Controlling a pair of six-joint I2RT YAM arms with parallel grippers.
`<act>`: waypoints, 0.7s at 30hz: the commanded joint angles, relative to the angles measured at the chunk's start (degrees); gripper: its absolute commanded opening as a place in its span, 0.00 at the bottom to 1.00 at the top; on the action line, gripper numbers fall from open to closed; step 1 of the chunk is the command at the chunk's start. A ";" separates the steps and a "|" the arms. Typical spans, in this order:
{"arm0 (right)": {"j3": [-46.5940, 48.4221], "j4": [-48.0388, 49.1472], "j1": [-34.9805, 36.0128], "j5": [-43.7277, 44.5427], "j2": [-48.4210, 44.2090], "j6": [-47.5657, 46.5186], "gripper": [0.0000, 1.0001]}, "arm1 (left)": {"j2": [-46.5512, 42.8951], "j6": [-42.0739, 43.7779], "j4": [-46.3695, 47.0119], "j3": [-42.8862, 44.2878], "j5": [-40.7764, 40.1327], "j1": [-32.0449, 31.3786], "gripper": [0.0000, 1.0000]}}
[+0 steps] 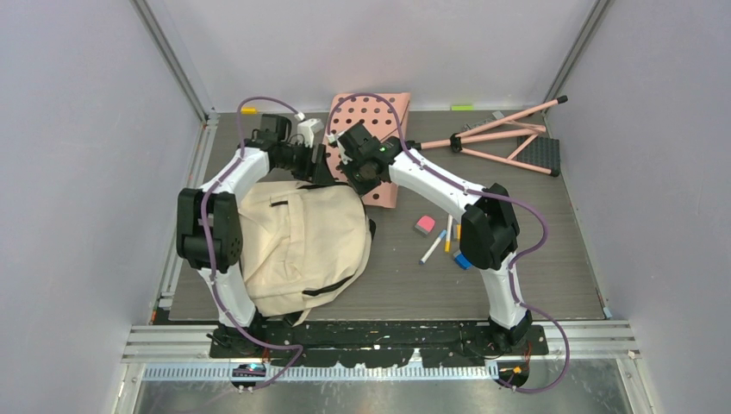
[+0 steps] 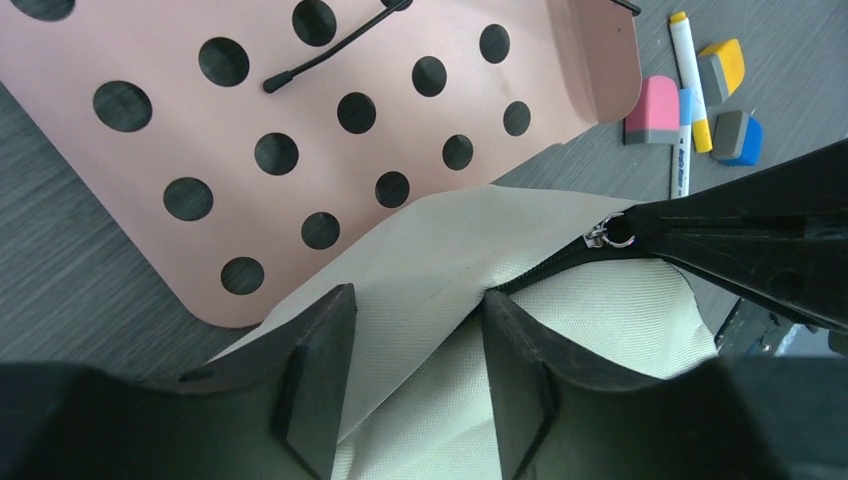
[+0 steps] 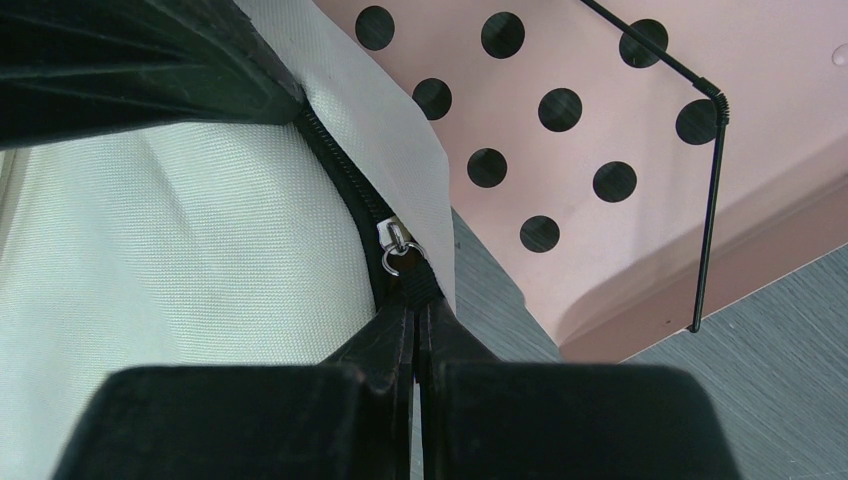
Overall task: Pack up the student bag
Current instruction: Zip the student bag at the center of the board.
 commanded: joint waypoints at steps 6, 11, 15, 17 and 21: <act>2.56 -0.33 -0.24 0.77 -0.64 -0.10 0.01 | -0.94 0.05 -0.38 0.25 -2.49 -1.22 0.09; 3.04 -1.17 -0.24 1.30 -0.69 -0.48 0.01 | -2.00 -0.91 -1.70 2.15 -8.36 -1.15 0.00; 3.11 -1.66 -0.24 1.62 -0.89 -0.89 0.00 | -3.89 -4.97 0.49 2.61 -15.52 -0.61 0.00; 3.13 -1.90 -0.26 1.67 -0.87 -1.06 0.01 | -4.94 -7.19 1.68 2.94 -18.99 0.04 0.00; 3.59 -2.51 -0.26 1.67 -0.90 -1.47 0.01 | -5.96 -11.08 2.24 4.68 -23.80 2.37 0.00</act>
